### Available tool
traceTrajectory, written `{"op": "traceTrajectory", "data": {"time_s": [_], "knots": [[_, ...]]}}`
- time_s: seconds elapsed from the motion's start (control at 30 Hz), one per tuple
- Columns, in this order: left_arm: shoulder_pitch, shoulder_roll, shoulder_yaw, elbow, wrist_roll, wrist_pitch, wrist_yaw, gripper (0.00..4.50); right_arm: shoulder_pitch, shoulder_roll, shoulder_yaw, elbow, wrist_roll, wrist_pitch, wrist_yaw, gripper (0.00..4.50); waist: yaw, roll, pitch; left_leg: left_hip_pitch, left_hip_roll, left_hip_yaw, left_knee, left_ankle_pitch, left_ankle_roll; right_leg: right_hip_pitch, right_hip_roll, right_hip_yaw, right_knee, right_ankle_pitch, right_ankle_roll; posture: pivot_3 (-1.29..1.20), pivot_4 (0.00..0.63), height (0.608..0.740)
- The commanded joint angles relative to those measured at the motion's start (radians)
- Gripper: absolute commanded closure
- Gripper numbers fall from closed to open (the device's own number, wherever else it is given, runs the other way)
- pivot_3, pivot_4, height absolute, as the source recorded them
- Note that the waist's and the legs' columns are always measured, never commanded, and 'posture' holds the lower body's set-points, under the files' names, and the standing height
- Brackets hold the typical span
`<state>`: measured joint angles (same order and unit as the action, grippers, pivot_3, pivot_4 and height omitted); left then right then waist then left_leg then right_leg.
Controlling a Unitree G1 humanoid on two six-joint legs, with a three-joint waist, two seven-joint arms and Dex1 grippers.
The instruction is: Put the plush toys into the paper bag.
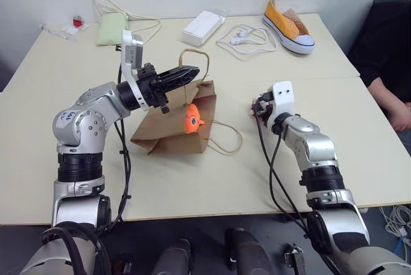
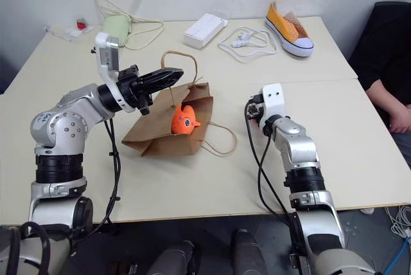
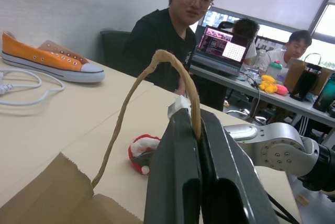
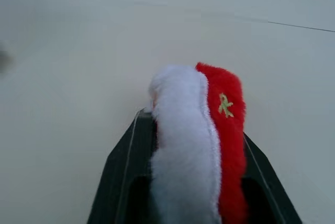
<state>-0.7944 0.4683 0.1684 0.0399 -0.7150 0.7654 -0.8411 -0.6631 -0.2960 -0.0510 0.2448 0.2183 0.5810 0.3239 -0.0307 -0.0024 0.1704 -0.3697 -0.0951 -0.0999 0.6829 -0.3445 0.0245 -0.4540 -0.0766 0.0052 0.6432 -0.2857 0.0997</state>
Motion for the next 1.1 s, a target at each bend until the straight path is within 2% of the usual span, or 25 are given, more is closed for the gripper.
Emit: {"op": "traceTrajectory", "data": {"time_s": [0.03, 0.17, 0.33, 0.5, 0.63, 0.73, 0.93, 1.07, 1.1], "knots": [[-0.005, 0.009, 0.005, -0.056, -0.023, 0.005, -0.003, 4.5, -0.007, 0.037, 0.019, -0.246, 0.161, 0.153, 0.113, 3.83, -0.005, 0.0, 0.0, 0.0, 0.0, 0.0, 0.0, 0.0, 0.0, 0.0, 0.0, 0.0, 0.0, 0.0, 0.0, 0.0, 0.15, 0.74], [-0.019, 0.0, -0.01, -0.058, -0.028, 0.011, -0.015, 4.5, -0.082, 0.105, 0.064, -0.273, 0.207, 0.259, 0.122, 3.84, -0.015, 0.0, 0.0, 0.0, 0.001, 0.0, 0.0, 0.0, -0.001, -0.001, 0.001, 0.001, 0.002, 0.0, 0.0, 0.0, 0.15, 0.74], [-0.025, -0.002, -0.013, -0.075, -0.064, 0.043, -0.035, 4.5, -0.246, 0.218, 0.154, 0.011, 0.117, 0.162, 0.126, 3.84, -0.021, 0.0, 0.0, 0.001, 0.0, 0.0, 0.0, 0.0, -0.001, -0.001, 0.001, 0.001, 0.002, 0.0, 0.0, 0.0, 0.15, 0.74], [0.009, 0.01, -0.021, -0.167, -0.113, 0.083, -0.053, 4.5, -0.37, 0.3, 0.106, 0.298, 0.108, 0.056, 0.121, 3.84, -0.025, 0.0, 0.0, 0.0, -0.001, -0.002, 0.0, 0.0, 0.0, -0.001, -0.001, 0.0, 0.002, 0.0, 0.0, 0.0, 0.15, 0.74], [0.027, 0.021, -0.016, -0.181, -0.11, 0.078, -0.044, 4.5, -0.417, 0.341, 0.034, 0.391, 0.159, 0.093, 0.138, 3.84, -0.03, 0.0, 0.0, 0.0, -0.001, -0.002, 0.0, 0.0, 0.0, -0.002, 0.0, -0.001, 0.002, 0.0, 0.0, 0.0, 0.15, 0.74], [0.037, 0.027, -0.012, -0.162, -0.093, 0.06, -0.04, 4.5, -0.427, 0.353, 0.032, 0.423, 0.154, 0.096, 0.161, 3.84, -0.031, 0.0, 0.0, 0.0, -0.001, -0.002, 0.0, 0.0, -0.001, -0.002, 0.0, -0.001, 0.002, 0.0, 0.0, 0.0, 0.15, 0.74], [0.051, 0.034, -0.01, -0.141, -0.08, 0.037, -0.034, 4.5, -0.402, 0.356, 0.034, 0.362, 0.18, 0.155, 0.214, 1.76, -0.033, 0.0, 0.0, 0.0, -0.001, -0.002, 0.0, 0.0, -0.001, -0.003, 0.0, -0.001, 0.004, 0.0, 0.0, 0.0, 0.15, 0.74], [0.049, 0.044, -0.006, -0.125, -0.075, 0.029, -0.04, 4.5, -0.313, 0.294, 0.05, 0.142, 0.209, 0.271, 0.235, 0.25, -0.026, 0.0, 0.0, -0.001, -0.001, -0.002, 0.0, 0.0, -0.001, -0.004, 0.0, 0.0, 0.004, 0.0, 0.0, 0.0, 0.15, 0.74], [0.046, 0.046, -0.003, -0.116, -0.074, 0.026, -0.04, 4.5, -0.285, 0.273, 0.046, 0.07, 0.224, 0.312, 0.232, 0.02, -0.024, 0.0, 0.0, -0.001, -0.001, -0.002, 0.0, 0.0, -0.001, -0.004, -0.001, -0.001, 0.005, 0.0, 0.0, 0.0, 0.15, 0.74]]}}
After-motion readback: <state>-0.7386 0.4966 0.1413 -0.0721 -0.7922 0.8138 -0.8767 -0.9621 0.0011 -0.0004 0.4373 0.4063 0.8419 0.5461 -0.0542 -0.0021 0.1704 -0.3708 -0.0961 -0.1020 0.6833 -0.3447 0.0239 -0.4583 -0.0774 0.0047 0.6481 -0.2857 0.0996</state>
